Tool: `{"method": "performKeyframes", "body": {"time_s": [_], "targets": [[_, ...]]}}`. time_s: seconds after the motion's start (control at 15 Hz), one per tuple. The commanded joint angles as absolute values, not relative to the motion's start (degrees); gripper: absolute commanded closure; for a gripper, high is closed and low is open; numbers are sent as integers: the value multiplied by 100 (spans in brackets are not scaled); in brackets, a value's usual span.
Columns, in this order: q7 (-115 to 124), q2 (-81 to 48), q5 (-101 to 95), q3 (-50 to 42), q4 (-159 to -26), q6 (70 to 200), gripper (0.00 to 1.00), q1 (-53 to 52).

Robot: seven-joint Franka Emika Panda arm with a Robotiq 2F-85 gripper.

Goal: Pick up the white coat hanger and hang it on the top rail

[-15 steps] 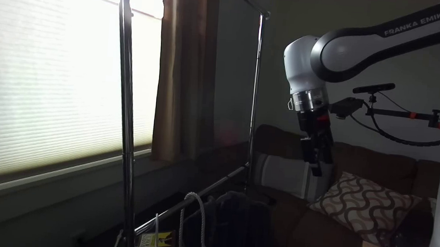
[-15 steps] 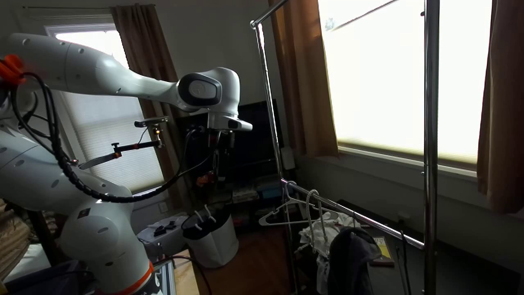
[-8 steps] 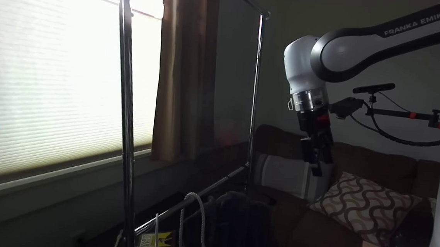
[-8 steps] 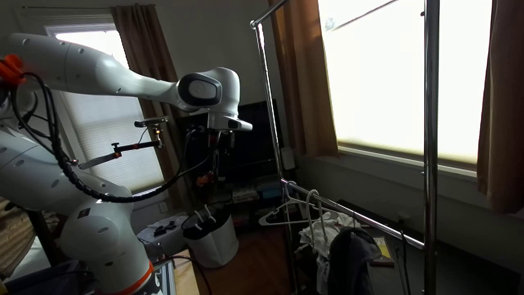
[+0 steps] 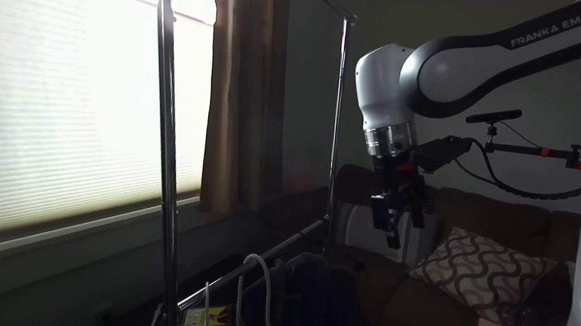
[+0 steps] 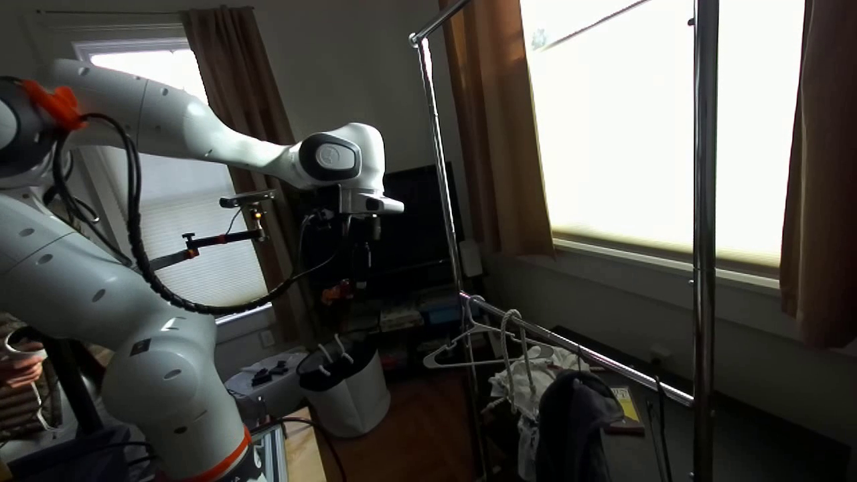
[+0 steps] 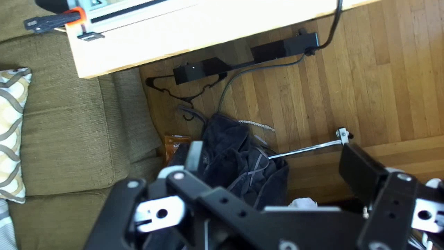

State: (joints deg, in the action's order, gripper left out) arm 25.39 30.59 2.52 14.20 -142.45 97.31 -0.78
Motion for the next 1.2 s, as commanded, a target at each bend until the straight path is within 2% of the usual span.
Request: {"method": "performKeyframes", "body": {"time_s": [0.0,0.07,0.2,0.27,0.67,0.8,0.87,1.13], "targets": [[4134,2173,662,2757,-13881,10372,0,433],[4618,1790,447,2927,-13657,10396,0,398],[5268,1255,11,2697,-13297,10125,0,4],[4869,1832,183,2428,-13757,10343,0,-289],[5411,823,9,2250,-13168,10233,0,-296],[5717,-25,181,2057,-12890,10734,0,-322],[5591,-284,514,2294,-12812,11081,0,-76],[5422,-1435,1203,1803,-12280,12585,0,-779]]}}
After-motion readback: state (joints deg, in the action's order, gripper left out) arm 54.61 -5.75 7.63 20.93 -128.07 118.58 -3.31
